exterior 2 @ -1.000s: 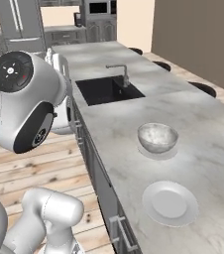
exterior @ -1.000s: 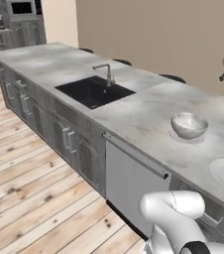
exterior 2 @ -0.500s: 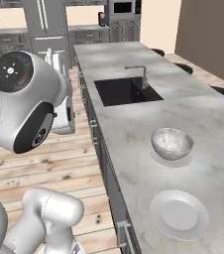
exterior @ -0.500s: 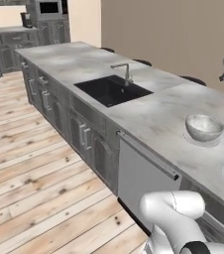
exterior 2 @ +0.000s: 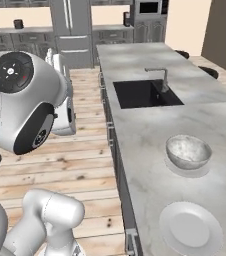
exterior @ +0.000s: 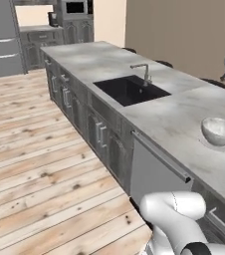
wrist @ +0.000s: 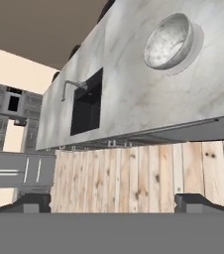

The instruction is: Move the bowls from the cabinet to the plates on the dining table.

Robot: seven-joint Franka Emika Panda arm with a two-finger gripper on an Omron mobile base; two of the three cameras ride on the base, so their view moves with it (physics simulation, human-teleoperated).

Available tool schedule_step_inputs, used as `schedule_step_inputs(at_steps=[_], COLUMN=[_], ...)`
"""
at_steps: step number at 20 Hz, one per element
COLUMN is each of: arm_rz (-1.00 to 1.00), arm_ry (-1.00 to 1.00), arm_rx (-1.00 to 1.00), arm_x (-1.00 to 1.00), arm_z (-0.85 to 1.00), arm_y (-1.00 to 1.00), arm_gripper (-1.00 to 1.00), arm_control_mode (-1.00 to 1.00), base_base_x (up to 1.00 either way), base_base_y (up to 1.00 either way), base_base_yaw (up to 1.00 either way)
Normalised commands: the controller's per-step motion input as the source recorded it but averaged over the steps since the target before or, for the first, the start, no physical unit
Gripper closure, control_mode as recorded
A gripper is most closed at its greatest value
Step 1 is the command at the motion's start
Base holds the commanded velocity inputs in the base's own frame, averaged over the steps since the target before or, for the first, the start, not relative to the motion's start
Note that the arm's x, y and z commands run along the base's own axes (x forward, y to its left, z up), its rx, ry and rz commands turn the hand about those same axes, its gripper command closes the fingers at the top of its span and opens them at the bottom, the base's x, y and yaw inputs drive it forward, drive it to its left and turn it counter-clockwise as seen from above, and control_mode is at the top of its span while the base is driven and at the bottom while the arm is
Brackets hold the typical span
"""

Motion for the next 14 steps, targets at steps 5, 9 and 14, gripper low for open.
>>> schedule_step_inputs(at_steps=[5, 9, 14], arm_rz=[0.0, 0.0, 0.0], arm_ry=[0.0, 0.0, 0.0], arm_rx=[0.0, 0.0, 0.0], arm_x=[0.0, 0.0, 0.0], arm_z=[0.0, 0.0, 0.0], arm_y=[0.0, 0.0, 0.0], arm_gripper=[-1.0, -1.0, -1.0], arm_control_mode=[1.0, 1.0, 1.0], base_base_x=[0.0, 0.0, 0.0], base_base_y=[0.0, 0.0, 0.0], base_base_yaw=[0.25, 0.25, 0.25])
